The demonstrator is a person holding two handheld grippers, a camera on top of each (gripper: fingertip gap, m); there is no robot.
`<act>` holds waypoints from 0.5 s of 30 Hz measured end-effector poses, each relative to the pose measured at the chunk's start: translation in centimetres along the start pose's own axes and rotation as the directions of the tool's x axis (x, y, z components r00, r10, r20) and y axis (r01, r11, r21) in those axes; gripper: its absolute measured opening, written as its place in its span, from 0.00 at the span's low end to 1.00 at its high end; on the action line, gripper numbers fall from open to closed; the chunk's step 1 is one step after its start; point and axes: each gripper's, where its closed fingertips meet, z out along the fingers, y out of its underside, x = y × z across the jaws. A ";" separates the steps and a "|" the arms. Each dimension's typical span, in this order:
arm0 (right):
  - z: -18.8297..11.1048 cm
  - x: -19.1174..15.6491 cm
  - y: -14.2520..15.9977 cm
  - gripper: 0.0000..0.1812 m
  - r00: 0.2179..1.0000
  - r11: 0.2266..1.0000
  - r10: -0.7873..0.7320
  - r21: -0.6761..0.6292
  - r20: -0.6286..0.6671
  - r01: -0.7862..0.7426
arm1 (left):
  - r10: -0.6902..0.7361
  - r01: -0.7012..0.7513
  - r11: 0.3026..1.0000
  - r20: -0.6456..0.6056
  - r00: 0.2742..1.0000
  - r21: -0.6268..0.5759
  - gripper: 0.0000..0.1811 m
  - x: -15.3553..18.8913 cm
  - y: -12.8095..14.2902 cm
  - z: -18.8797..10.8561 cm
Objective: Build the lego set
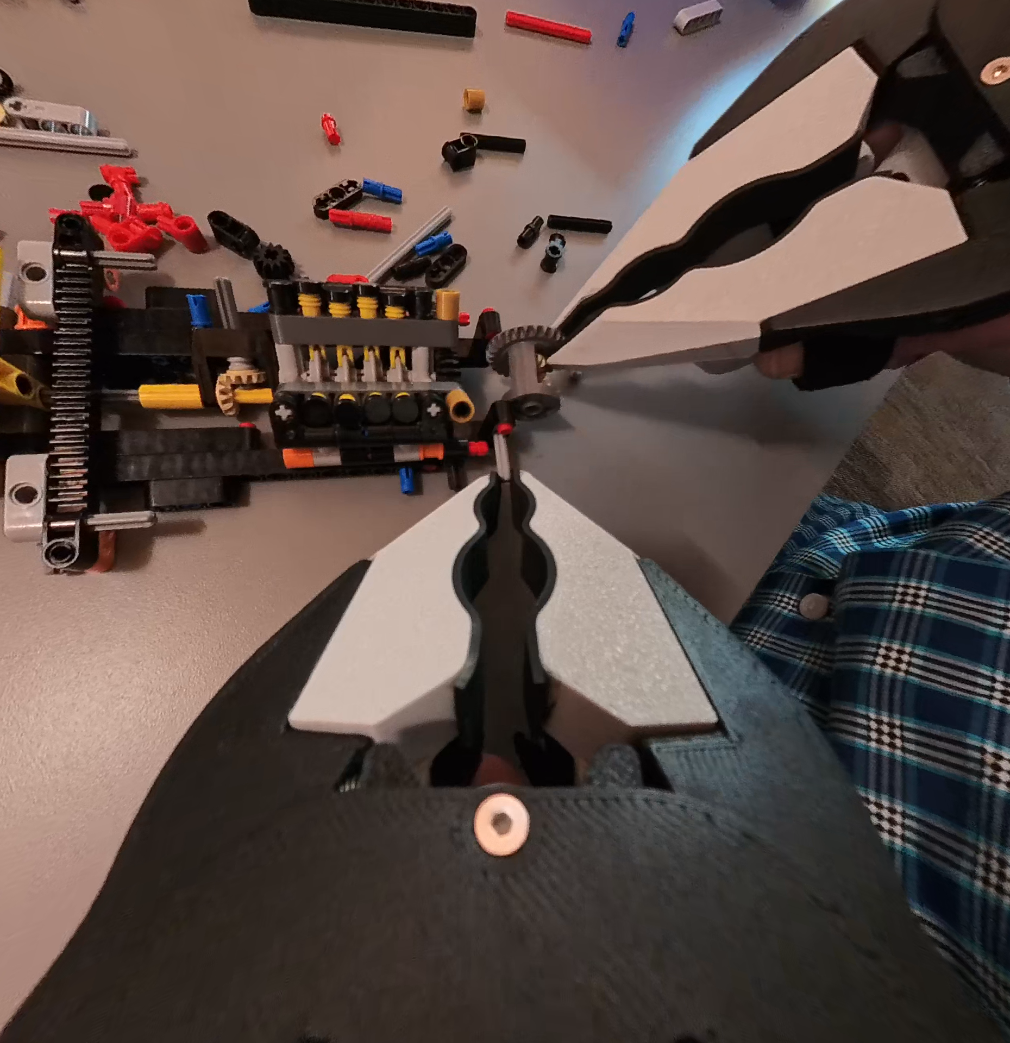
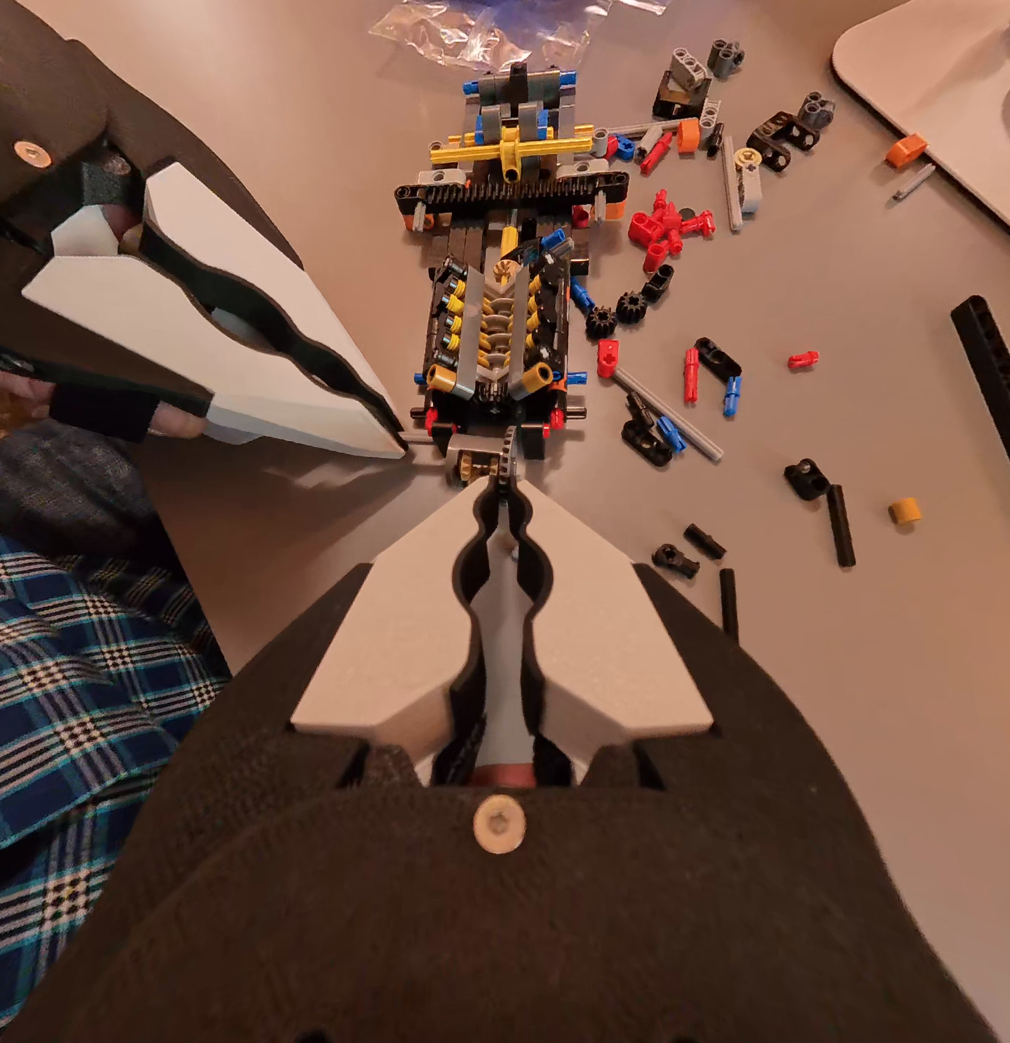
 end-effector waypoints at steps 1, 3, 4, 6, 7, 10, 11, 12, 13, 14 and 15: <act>0.0 0.0 -0.1 0.00 1.000 1.000 -0.003 0.000 0.000 0.003 | 0.000 0.000 1.000 0.001 1.000 0.000 0.01 0.0 0.0 0.0; 0.1 0.1 -0.2 0.00 1.000 1.000 -0.007 -0.001 0.004 0.007 | -0.002 0.002 1.000 0.002 1.000 0.000 0.01 0.0 0.0 0.0; 0.1 0.1 -0.2 0.00 1.000 1.000 -0.014 -0.002 0.004 0.014 | -0.002 0.002 1.000 0.002 1.000 -0.001 0.01 0.0 0.0 0.0; 0.2 0.1 -0.2 0.00 1.000 1.000 -0.025 -0.009 0.002 0.025 | -0.003 0.003 1.000 0.003 1.000 -0.002 0.01 0.0 0.0 0.0; 0.2 0.1 -0.2 0.00 1.000 1.000 -0.029 -0.010 0.001 0.029 | -0.003 0.003 1.000 0.003 1.000 -0.002 0.01 0.0 0.0 0.0; 0.4 0.2 -0.4 0.00 0.999 0.999 -0.038 -0.014 -0.003 0.038 | -0.004 0.004 1.000 0.003 1.000 -0.002 0.01 0.0 0.0 0.0; 0.5 0.2 -0.4 0.00 0.999 0.999 -0.046 -0.018 -0.008 0.045 | -0.005 0.005 1.000 0.005 1.000 -0.001 0.01 -0.1 0.0 0.0; 0.5 0.2 -0.4 0.00 0.999 0.999 -0.050 -0.021 -0.011 0.050 | -0.006 0.006 1.000 0.005 1.000 0.000 0.01 -0.1 0.0 0.0; 0.6 0.3 -0.4 0.00 0.998 0.998 -0.054 -0.021 -0.013 0.054 | -0.008 0.008 1.000 0.005 1.000 0.000 0.01 -0.1 0.0 0.0; 0.6 0.3 -0.4 0.00 0.998 0.998 -0.058 -0.024 -0.015 0.058 | -0.010 0.010 1.000 0.006 1.000 0.002 0.01 -0.1 0.0 0.0; 0.7 0.3 -0.4 0.00 0.998 0.998 -0.059 -0.027 -0.016 0.058 | -0.011 0.011 1.000 0.005 1.000 0.003 0.01 -0.1 0.0 0.0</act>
